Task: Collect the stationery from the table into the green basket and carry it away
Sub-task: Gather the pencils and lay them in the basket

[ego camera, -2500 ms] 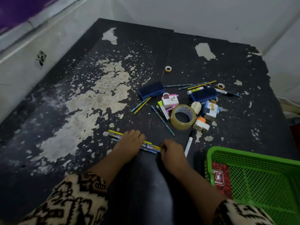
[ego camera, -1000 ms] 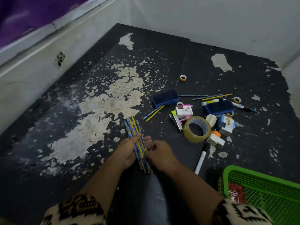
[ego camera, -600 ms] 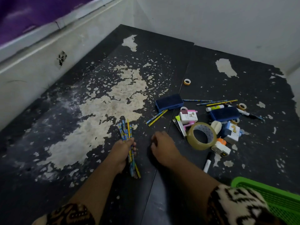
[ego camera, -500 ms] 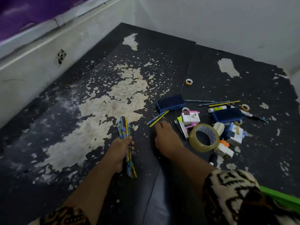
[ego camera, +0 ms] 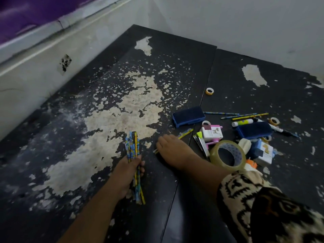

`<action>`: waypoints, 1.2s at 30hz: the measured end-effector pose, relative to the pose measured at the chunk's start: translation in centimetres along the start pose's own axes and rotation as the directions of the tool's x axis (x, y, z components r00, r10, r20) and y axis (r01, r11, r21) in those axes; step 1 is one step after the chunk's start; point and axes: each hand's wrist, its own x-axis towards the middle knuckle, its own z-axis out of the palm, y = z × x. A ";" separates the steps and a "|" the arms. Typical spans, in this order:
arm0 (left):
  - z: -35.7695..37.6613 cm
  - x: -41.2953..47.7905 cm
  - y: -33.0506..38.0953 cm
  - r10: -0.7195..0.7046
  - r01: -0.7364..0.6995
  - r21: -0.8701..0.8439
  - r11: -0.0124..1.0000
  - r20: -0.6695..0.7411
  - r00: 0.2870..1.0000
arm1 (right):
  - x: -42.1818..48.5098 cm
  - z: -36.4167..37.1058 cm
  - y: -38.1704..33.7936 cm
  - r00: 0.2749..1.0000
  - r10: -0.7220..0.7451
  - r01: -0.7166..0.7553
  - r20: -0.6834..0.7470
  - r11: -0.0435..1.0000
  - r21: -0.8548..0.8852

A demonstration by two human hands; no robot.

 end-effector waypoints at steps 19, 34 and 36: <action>4.9 -8.8 0.3 0.064 -0.052 -0.108 0.993 0.102 0.993 | -12.5 -9.2 -4.5 0.795 0.580 -0.317 -0.178 0.648 0.693; 19.9 -24.6 -3.0 0.047 -0.054 0.004 0.999 0.398 0.916 | -36.6 -5.5 -4.9 0.267 0.903 -0.452 0.335 -0.190 0.872; 21.8 -26.0 -3.8 0.034 -0.048 0.024 0.999 0.425 0.904 | -39.1 -4.1 -5.6 0.266 0.853 -0.421 0.449 -0.316 0.850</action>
